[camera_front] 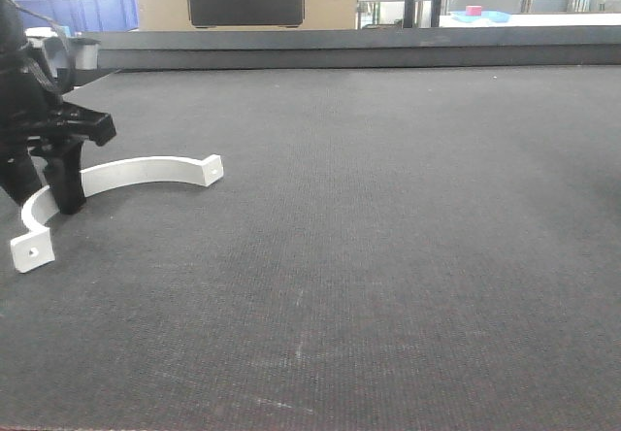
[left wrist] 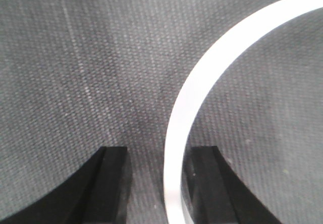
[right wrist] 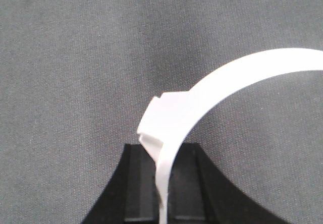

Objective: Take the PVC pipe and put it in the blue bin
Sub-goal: 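Lift the held pipe off the table with both grippers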

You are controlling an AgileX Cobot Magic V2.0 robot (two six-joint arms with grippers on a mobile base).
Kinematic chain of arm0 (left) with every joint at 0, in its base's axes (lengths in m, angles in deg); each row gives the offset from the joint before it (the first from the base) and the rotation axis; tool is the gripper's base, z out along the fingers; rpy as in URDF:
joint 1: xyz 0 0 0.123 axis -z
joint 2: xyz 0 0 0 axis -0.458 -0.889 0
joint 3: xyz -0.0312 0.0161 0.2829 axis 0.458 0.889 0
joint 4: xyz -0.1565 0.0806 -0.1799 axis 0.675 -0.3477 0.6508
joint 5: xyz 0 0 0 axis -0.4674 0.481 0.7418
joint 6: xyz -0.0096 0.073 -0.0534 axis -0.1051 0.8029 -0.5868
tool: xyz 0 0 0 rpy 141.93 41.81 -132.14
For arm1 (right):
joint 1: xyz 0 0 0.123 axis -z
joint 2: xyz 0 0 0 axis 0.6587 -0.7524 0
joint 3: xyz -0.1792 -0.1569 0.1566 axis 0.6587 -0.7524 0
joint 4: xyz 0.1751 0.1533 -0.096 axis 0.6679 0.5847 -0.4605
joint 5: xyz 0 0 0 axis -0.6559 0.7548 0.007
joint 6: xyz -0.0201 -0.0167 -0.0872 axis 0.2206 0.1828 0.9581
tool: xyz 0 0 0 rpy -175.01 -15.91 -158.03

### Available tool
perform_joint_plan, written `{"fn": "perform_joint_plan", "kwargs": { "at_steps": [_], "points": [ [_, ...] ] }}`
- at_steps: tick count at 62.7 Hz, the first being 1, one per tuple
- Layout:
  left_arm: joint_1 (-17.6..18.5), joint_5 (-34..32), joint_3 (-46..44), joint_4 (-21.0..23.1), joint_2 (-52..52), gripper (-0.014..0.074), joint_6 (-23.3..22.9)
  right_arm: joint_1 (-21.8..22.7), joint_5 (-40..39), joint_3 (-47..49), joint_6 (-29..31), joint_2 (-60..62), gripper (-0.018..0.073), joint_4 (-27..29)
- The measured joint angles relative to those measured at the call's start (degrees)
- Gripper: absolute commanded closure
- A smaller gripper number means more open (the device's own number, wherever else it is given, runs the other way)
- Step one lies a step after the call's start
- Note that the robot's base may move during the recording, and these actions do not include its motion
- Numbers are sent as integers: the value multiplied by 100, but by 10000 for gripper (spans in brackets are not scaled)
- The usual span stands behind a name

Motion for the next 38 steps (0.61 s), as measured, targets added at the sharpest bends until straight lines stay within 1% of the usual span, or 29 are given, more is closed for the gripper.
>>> {"fn": "perform_joint_plan", "kwargs": {
  "at_steps": [11, 15, 17, 21, 25, 27, 28, 38],
  "points": [
    [0, -11, 0, 0, 0, 386, 0, 0, 0, 0, 0, 0, 727, 0],
    [0, -11, 0, 0, 0, 407, 0, 0, 0, 0, 0, 0, 727, 0],
    [0, -11, 0, 11, 0, 434, 0, 0, 0, 0, 0, 0, 727, 0],
    [0, -11, 0, 10, 0, 520, 0, 0, 0, 0, 0, 0, 727, 0],
    [0, -11, 0, 25, 0, 626, 0, 0, 0, 0, 0, 0, 727, 0],
    [0, 1, 0, 33, 0, 699, 0, 0, 0, 0, 0, 0, 727, 0],
    [0, 1, 0, 37, 0, 713, 0, 0, 0, 0, 0, 0, 727, 0],
    [0, 21, -1, 146, 0, 707, 0, 0, 0, 0, 0, 0, 727, 0]
  ]
}}
